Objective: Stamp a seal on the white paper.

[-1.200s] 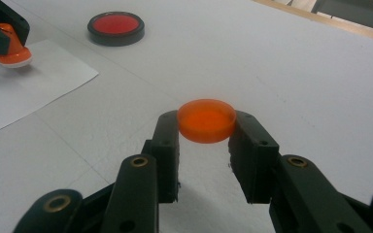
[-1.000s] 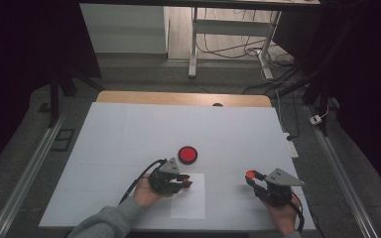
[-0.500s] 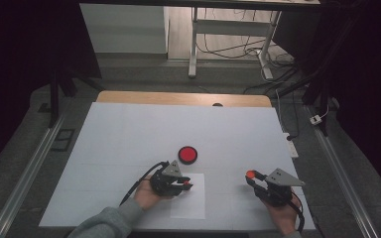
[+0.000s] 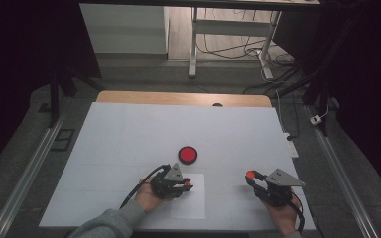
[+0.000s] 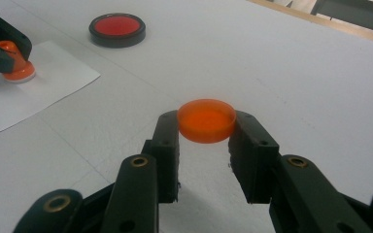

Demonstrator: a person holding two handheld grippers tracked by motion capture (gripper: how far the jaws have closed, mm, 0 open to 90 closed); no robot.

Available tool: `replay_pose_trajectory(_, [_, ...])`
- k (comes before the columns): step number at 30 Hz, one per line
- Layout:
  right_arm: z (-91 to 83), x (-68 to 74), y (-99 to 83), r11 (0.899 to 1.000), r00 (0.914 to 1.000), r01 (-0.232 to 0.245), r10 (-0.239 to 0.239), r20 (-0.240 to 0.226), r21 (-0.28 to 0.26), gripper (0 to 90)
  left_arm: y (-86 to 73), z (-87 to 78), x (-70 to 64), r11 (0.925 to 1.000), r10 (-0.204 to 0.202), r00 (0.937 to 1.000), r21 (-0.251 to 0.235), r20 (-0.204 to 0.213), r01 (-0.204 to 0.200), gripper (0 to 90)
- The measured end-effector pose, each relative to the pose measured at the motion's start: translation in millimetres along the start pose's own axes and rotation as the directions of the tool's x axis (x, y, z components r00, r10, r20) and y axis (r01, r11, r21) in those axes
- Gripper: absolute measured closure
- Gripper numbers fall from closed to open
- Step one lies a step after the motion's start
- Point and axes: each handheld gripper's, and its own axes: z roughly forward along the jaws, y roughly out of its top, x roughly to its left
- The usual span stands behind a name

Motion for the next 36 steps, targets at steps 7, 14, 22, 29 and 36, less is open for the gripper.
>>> replay_pose_trajectory(7, [-0.3,0.2,0.0,1.000,1.0000,-0.001,0.001,0.001,-0.001,63.9,-1.1,0.1,0.1,1.0000,-0.002,1.0000,-0.007,0.000,0.002,72.7])
replay_pose_trajectory(14, [-0.5,0.0,-0.2,1.000,1.0000,-0.003,0.003,0.002,-0.002,64.0,-1.7,0.3,0.5,0.9999,-0.010,0.9999,-0.012,0.005,0.010,72.7])
replay_pose_trajectory(22, [-1.2,0.2,0.1,1.000,1.0000,-0.001,0.001,0.003,-0.003,64.0,-1.4,0.3,0.5,0.9999,-0.010,0.9999,-0.009,0.005,0.010,72.7])
replay_pose_trajectory(29, [-1.6,-0.1,-0.1,1.000,1.0000,-0.002,0.002,0.005,-0.002,64.0,-1.4,0.3,0.7,0.9999,-0.009,1.0000,-0.010,0.005,0.009,72.7])
replay_pose_trajectory(36, [-1.9,-0.2,0.3,1.000,1.0000,-0.003,0.003,0.007,-0.003,63.9,-1.0,0.1,1.6,0.9998,-0.015,0.9998,-0.009,0.010,0.015,72.5])
